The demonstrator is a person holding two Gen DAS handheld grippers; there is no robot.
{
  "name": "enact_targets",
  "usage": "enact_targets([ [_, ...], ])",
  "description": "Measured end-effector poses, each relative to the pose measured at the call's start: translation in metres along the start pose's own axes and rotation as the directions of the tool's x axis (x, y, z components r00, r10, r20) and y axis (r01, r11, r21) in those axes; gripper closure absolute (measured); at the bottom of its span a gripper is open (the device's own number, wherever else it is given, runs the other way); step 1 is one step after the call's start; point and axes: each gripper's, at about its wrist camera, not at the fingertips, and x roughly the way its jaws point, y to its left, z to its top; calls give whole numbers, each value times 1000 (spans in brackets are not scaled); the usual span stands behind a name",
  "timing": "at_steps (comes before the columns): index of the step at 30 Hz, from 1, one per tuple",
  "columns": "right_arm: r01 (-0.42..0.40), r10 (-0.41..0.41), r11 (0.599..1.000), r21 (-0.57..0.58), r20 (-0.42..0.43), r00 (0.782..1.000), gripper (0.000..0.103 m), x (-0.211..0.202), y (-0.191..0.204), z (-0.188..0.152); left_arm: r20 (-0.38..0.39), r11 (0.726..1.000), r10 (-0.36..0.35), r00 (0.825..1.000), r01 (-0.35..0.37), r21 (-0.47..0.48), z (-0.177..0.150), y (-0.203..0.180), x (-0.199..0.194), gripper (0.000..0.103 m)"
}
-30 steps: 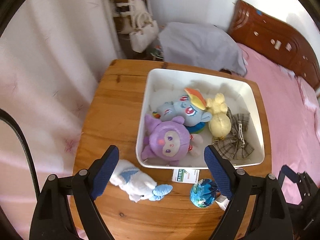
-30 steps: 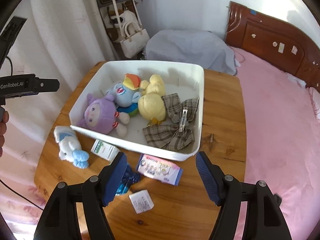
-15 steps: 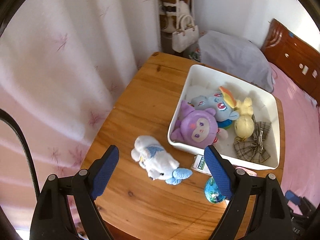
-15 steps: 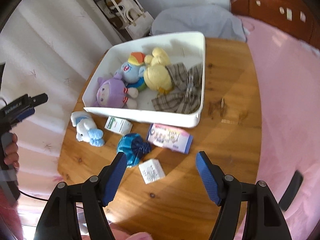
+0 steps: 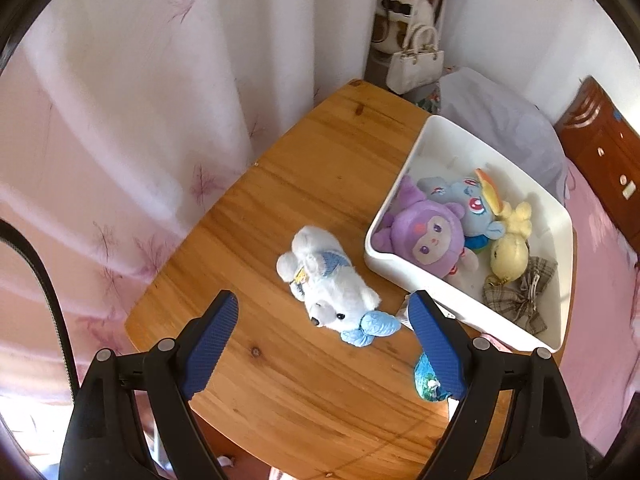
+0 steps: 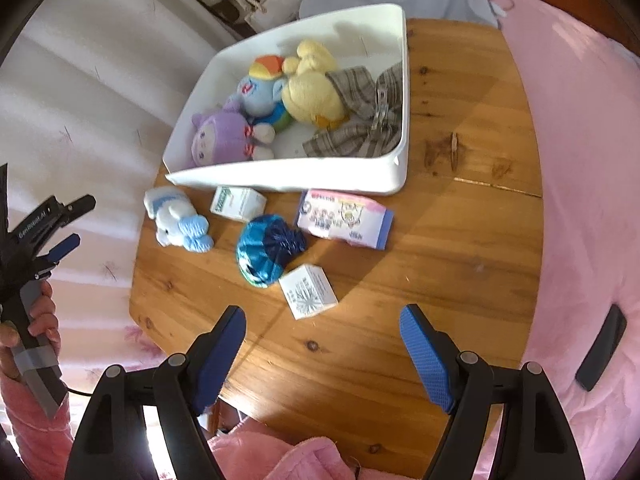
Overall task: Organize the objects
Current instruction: 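Move the left tool to the white bear while the right tool approaches the white box, then grasp the white bear with the left tool while the right tool grasps the white box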
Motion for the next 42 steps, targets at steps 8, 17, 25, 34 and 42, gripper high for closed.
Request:
enact_targets([
  [8,60,-63,994,-93,-33,997,23,14,14,-5,-64,993,-73,995,67,-92,-7,17,37,14],
  [17,138,-145,976,-167,-31,989,23,36,30,-2,-68,950,-216,974,193,-244,-1,45,80,14],
  [25,176,-181,949,-261,5,983,23,54,51,0,-105,877,-340,934,275,-395,6,69,118,14],
  [34,225,-242,914,-339,-11,970,24,80,67,-1,-167,864,-383,909,288,-414,11,68,143,14],
  [42,230,-263,913,-338,-53,963,33,97,69,2,-198,880,-376,905,282,-383,16,58,158,14],
])
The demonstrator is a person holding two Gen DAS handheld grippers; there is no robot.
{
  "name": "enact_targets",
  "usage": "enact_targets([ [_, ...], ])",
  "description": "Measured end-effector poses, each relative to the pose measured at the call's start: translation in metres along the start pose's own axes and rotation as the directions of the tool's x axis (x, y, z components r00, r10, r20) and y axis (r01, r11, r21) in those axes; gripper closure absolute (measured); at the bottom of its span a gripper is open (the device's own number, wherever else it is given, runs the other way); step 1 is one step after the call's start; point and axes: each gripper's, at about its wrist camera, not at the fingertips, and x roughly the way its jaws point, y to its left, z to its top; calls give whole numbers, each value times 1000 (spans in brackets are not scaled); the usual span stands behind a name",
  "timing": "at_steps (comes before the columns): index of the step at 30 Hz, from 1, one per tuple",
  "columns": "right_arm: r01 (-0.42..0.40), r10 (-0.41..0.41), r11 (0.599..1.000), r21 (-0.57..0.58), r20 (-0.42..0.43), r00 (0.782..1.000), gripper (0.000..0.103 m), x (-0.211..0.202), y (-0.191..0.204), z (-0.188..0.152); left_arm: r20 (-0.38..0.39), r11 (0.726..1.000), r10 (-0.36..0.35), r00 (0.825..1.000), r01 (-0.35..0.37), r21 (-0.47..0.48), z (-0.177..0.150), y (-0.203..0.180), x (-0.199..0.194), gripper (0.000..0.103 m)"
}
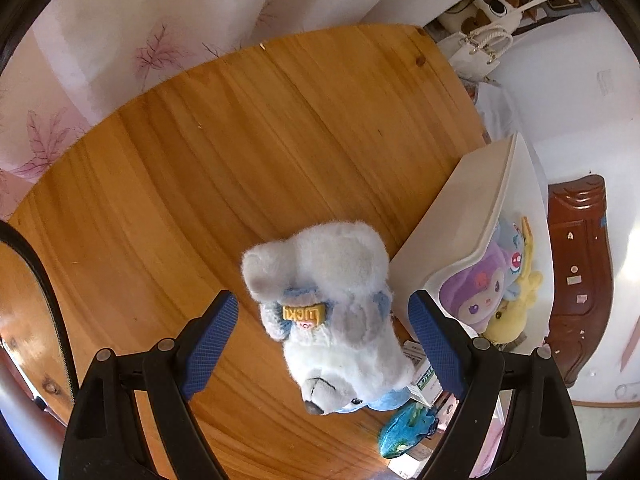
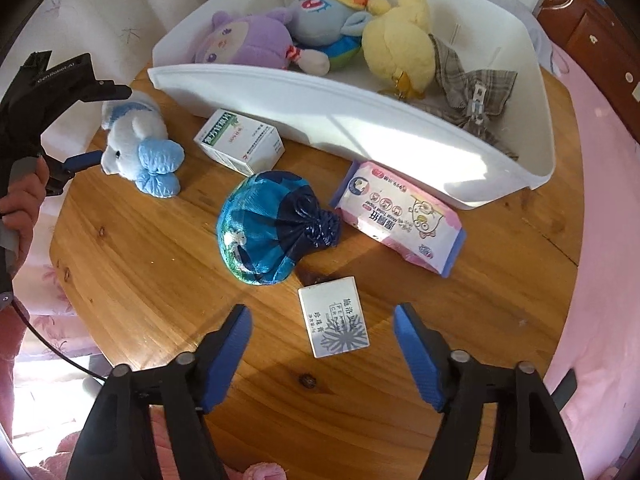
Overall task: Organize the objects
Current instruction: 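Grasp the white bear with the left tool while the right tool grasps the white box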
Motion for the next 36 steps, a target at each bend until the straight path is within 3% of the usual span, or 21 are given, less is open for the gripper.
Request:
enact_targets([
  [12,35,-34,999,15,-71,997,54,24,-5,13,-87,994,80,993,-74,79,7,-12,28,14],
  [16,37,-34,999,26,-98,995,70,29,-7,16,-107,988,120,987,-108,112,10,-16,34,14],
  [21,35,-35,999,0,-105,994,70,30,-5,19,-112,979,148,983,-129,157,14,-22,35,16],
  [24,36,-38,999,-23,-95,995,71,28,-2,20,-121,978,140,983,-119,170,15,-23,34,26],
  [36,25,-31,991,-130,-46,998,71,10,15,12,-90,972,155,984,-135,194,17,-23,15,36],
])
